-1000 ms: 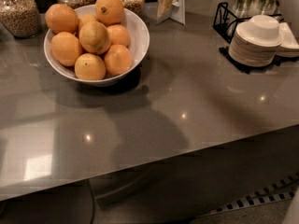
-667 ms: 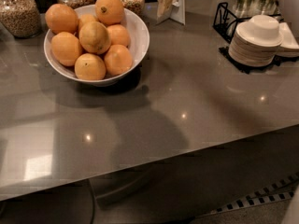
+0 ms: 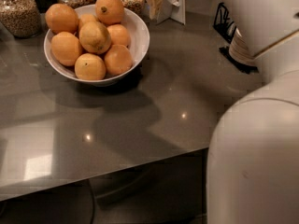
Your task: Pick orange from white bowl
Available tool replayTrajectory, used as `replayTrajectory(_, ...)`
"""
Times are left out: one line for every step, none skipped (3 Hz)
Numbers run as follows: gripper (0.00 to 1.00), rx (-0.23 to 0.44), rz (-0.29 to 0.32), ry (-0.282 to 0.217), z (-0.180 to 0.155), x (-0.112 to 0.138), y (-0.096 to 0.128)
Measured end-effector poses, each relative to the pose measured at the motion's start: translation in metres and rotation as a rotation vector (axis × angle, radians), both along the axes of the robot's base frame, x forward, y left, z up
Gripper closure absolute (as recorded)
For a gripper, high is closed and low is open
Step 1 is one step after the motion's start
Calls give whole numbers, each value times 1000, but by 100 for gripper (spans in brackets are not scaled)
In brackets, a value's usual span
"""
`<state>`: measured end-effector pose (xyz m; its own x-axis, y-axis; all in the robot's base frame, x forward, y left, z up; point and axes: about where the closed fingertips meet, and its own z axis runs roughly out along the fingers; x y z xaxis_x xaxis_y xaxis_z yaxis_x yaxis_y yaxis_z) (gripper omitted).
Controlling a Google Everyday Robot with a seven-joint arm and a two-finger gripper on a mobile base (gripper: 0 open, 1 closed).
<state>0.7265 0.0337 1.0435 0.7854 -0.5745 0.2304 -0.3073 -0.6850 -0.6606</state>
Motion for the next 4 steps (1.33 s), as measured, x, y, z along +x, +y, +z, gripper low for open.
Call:
replayTrajectory(0, -45, 33, 18, -11, 14, 16)
replayTrajectory(3, -71, 64, 15, -14, 25, 33)
replayTrajectory(11, -86, 81, 12, -15, 30, 42)
replayTrajectory(24, -101, 89, 21, -20, 34, 46)
